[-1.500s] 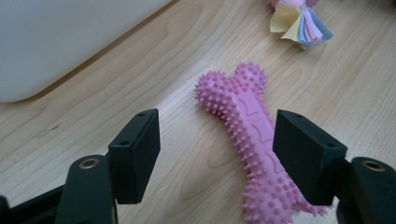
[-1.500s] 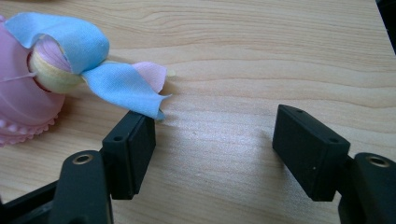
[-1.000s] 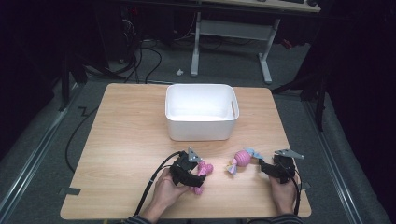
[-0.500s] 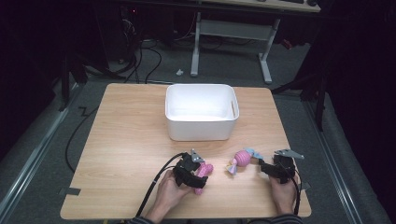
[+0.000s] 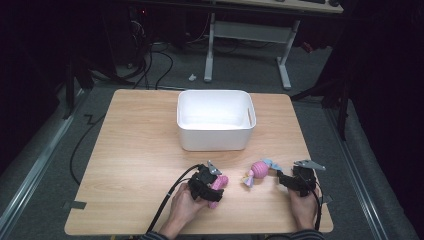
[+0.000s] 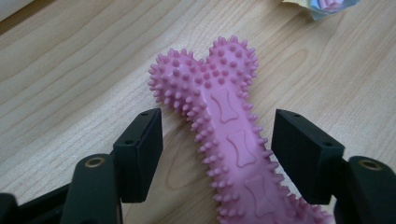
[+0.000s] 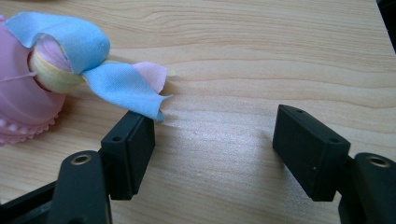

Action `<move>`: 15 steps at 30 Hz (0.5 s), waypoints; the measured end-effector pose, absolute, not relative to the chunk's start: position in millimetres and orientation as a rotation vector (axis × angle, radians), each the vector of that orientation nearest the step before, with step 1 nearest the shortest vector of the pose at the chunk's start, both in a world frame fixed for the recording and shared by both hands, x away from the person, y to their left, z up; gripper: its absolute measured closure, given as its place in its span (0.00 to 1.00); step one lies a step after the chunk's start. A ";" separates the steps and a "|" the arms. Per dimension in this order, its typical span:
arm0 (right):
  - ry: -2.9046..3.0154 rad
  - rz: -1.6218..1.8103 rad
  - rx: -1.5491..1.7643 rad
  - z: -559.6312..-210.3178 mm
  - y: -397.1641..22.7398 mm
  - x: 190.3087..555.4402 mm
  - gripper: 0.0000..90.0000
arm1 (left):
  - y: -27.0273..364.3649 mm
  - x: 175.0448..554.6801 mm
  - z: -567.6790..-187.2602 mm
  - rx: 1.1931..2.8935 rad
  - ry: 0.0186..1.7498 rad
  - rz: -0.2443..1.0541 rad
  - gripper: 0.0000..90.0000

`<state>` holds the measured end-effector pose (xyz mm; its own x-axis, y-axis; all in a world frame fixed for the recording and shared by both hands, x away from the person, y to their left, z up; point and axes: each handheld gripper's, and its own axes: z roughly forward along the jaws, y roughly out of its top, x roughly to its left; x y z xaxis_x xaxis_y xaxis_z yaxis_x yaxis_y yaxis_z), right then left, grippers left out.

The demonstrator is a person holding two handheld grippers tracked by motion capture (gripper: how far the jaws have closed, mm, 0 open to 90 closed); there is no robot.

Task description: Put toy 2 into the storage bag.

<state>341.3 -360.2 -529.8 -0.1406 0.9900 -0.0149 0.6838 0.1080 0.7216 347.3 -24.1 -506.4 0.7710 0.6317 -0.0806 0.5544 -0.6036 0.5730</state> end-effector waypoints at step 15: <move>1.885 0.788 1.623 -529.9 -360.1 341.3 0.33 | -28.5 346.4 -509.3 2.393 0.894 0.181 0.47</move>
